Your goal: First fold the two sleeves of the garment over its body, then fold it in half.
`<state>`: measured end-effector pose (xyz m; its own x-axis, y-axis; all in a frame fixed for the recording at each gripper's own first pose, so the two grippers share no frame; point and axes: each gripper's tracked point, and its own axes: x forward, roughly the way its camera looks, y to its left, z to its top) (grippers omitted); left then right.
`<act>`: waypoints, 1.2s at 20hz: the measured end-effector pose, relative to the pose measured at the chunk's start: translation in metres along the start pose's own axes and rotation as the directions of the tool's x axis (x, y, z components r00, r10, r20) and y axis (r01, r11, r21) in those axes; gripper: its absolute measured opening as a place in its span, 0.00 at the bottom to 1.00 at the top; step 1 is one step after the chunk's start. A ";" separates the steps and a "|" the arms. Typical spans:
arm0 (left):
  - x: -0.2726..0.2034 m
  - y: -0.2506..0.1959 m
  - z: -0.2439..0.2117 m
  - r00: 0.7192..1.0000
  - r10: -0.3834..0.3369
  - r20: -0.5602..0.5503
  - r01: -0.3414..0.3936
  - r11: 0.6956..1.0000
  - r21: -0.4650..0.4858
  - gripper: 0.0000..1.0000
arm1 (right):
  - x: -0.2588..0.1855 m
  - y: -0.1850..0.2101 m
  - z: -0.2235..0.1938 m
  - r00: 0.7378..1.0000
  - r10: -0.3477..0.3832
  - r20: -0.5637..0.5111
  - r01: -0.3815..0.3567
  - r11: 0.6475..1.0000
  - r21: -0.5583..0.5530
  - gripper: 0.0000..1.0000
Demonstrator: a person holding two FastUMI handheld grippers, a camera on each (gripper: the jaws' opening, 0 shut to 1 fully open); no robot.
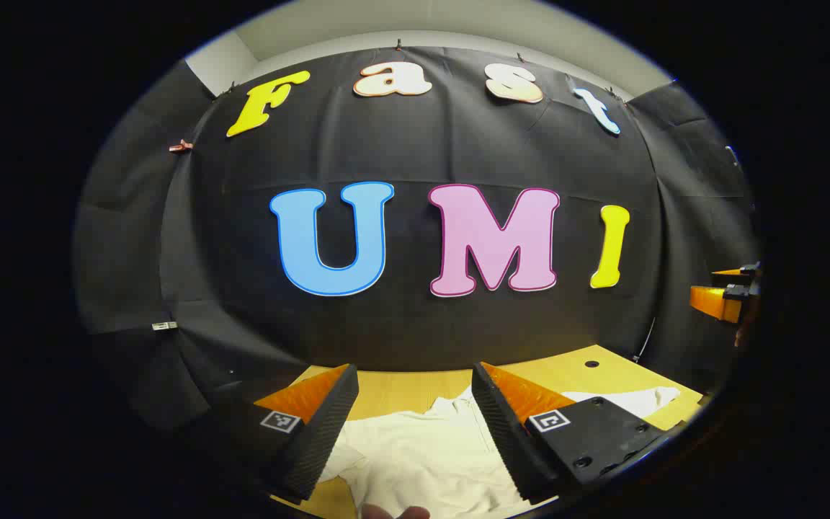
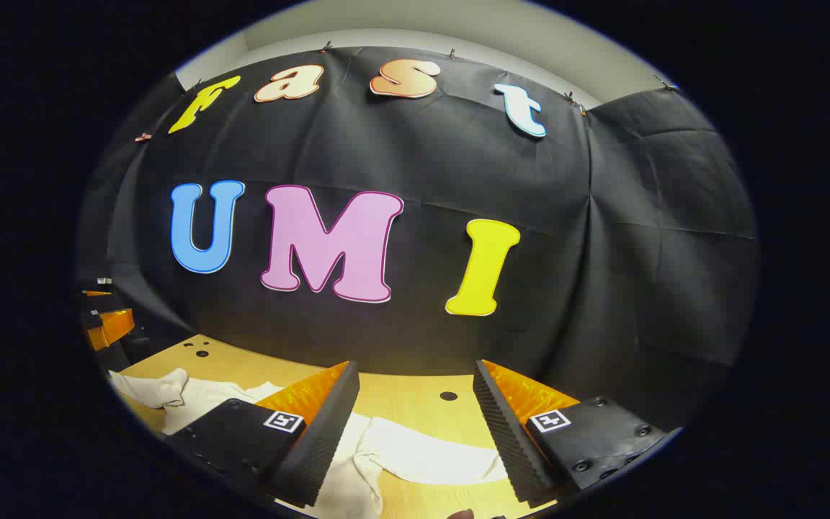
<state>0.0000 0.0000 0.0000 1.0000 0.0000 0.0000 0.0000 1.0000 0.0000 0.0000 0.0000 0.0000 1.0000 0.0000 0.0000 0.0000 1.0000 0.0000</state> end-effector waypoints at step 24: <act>-0.008 -0.051 -0.018 0.999 -0.020 -0.039 0.020 1.000 0.002 0.99 | 0.007 -0.081 -0.089 0.977 -0.040 -0.211 0.044 0.999 0.015 0.98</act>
<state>-0.0076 -0.0512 -0.0184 0.9990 -0.0203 -0.0392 0.0204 0.9998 0.0022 0.0071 -0.0811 -0.0886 0.9768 -0.0395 -0.2107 0.0436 0.9989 0.0148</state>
